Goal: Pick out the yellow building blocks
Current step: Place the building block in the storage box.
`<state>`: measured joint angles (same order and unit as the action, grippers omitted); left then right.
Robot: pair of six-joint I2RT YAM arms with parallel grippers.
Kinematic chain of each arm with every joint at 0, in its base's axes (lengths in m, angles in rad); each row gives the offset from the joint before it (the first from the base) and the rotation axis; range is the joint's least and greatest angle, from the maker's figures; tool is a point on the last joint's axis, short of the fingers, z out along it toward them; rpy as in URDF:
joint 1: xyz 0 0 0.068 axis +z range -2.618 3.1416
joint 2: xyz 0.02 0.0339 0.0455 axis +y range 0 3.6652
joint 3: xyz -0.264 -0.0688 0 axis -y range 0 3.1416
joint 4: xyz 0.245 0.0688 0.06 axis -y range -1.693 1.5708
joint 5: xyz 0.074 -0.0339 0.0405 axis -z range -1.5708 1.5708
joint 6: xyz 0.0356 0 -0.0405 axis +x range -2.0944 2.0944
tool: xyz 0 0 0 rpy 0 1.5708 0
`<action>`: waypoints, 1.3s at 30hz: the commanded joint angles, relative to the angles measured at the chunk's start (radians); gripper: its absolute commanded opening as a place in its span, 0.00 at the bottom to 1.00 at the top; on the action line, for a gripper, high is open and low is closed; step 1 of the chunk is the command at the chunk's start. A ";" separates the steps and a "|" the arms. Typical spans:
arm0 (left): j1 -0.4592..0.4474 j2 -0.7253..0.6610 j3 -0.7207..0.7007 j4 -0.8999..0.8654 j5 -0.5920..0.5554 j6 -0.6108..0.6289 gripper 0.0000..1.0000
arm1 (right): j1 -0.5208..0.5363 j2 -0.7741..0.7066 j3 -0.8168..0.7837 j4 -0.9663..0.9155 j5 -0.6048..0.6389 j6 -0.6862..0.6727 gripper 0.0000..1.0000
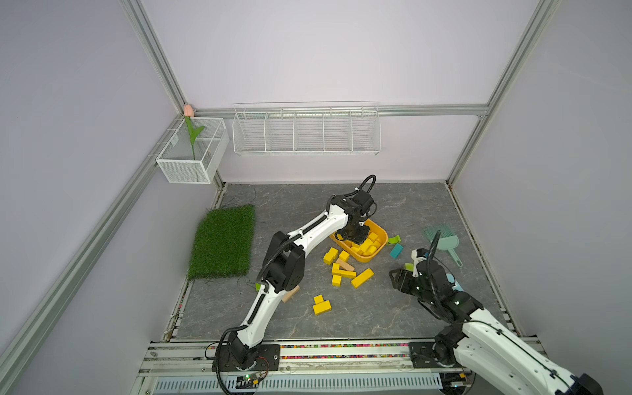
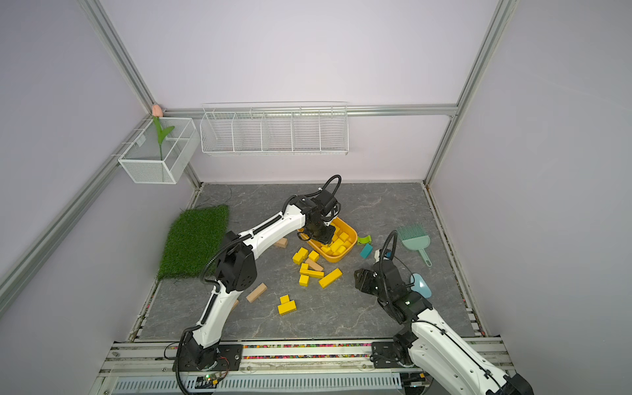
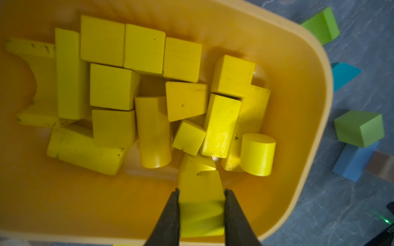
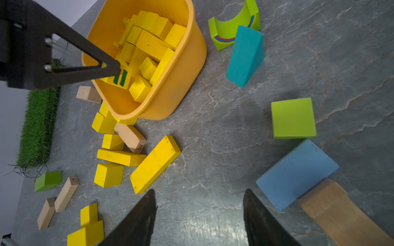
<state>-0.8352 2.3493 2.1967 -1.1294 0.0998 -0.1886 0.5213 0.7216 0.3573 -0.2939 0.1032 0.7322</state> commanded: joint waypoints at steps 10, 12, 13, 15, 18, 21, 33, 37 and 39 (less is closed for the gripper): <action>-0.008 0.073 0.115 -0.138 -0.043 0.045 0.35 | -0.004 0.009 0.014 0.025 -0.014 -0.008 0.66; -0.008 0.066 0.109 -0.135 -0.046 0.048 0.39 | -0.005 0.011 0.014 0.025 -0.015 -0.008 0.66; -0.009 0.060 0.103 -0.131 -0.049 0.049 0.41 | -0.004 0.010 0.014 0.025 -0.014 -0.008 0.66; -0.011 0.045 0.090 -0.120 -0.058 0.048 0.43 | -0.005 0.012 0.016 0.025 -0.014 -0.007 0.66; -0.010 0.019 0.076 -0.107 -0.061 0.042 0.44 | -0.004 0.012 0.016 0.024 -0.014 -0.008 0.66; -0.011 -0.028 0.054 -0.089 -0.063 0.030 0.44 | -0.006 0.012 0.016 0.022 -0.014 -0.008 0.66; -0.010 -0.404 -0.335 0.080 -0.088 -0.024 0.45 | -0.004 0.050 0.032 0.018 -0.017 -0.008 0.66; -0.010 -0.523 -0.524 0.147 -0.098 -0.038 0.45 | -0.005 0.066 0.038 0.016 -0.019 -0.008 0.66; -0.010 -0.574 -0.605 0.177 -0.095 -0.049 0.45 | -0.005 0.074 0.042 0.018 -0.020 -0.008 0.66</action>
<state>-0.8391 1.8126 1.6711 -0.9985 0.0189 -0.2115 0.5201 0.7853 0.3756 -0.2928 0.0883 0.7296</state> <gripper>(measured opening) 0.449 0.664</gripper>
